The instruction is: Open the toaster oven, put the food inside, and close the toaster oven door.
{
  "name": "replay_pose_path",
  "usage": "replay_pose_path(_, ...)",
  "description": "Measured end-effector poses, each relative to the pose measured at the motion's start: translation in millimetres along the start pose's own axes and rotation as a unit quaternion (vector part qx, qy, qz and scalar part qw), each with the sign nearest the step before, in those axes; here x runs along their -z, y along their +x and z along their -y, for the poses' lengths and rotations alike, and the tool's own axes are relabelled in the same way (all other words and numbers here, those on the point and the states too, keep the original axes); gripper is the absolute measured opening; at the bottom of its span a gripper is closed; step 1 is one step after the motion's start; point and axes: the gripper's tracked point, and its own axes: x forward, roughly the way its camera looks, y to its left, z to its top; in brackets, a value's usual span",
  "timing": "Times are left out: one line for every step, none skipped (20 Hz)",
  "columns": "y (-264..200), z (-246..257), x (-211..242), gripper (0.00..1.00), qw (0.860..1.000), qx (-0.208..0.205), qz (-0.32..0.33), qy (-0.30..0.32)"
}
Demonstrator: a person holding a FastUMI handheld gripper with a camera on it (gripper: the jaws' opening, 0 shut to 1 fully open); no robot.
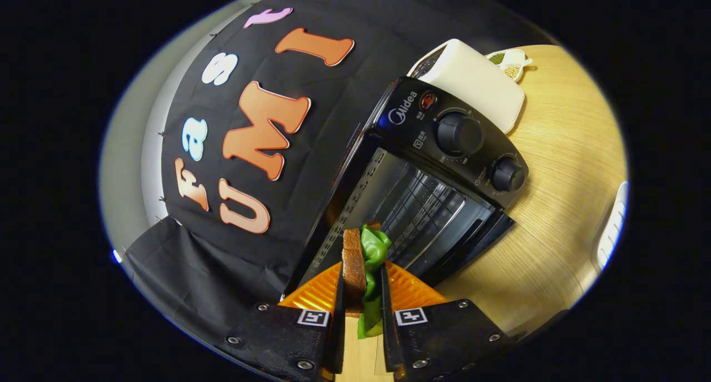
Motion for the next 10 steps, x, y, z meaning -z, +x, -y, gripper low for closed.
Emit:
replay_pose_path(5.2,-0.6,-1.1,0.29,1.000,-0.002,0.012,0.004)
replay_pose_path(9.8,-3.3,-3.3,0.29,1.000,-0.006,0.021,0.008)
replay_pose_path(13.7,-5.6,-5.4,0.29,0.999,-0.010,0.027,0.014)
replay_pose_path(16.4,-1.9,-8.0,0.29,0.999,-0.011,0.036,0.020)
replay_pose_path(21.0,2.4,-8.7,0.29,0.999,-0.006,0.041,0.024)
replay_pose_path(25.0,8.3,-10.2,0.29,0.998,0.005,0.050,0.033)
replay_pose_path(30.0,11.8,-13.2,0.29,0.997,0.012,0.061,0.036)
replay_pose_path(33.7,13.5,-16.6,0.29,0.997,0.015,0.070,0.038)
replay_pose_path(35.5,12.9,-19.1,0.29,0.996,0.014,0.077,0.041)
replay_pose_path(39.5,14.1,-20.3,0.29,0.995,0.017,0.083,0.045)
